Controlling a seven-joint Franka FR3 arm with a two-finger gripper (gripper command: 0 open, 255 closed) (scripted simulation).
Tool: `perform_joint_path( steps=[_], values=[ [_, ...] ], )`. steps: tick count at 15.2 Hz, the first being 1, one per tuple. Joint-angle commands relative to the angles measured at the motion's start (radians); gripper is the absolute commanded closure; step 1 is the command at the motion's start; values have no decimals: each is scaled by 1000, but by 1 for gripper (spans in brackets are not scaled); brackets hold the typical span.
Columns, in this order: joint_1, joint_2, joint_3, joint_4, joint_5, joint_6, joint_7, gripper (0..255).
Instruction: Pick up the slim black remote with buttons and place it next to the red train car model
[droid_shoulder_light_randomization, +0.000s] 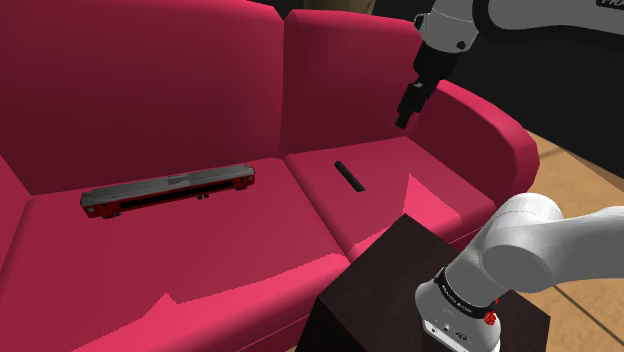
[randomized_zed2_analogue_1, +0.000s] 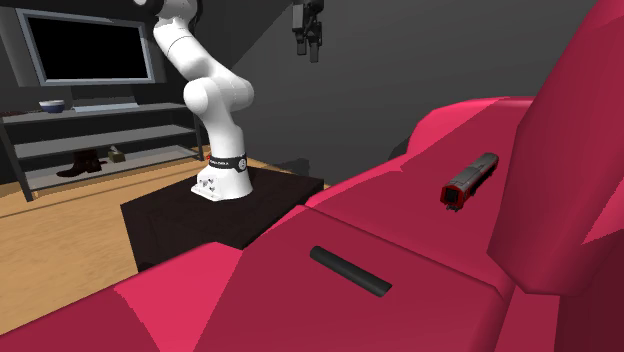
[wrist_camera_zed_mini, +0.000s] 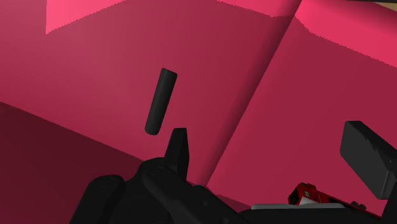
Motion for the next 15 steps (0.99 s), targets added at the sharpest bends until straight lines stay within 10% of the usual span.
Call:
perform_joint_path(
  steps=[1,15],
  values=[
    [0,0,0,0,0,0,0,0],
    [-95,334,-155,-126,-7,450,16,0]
  ],
)
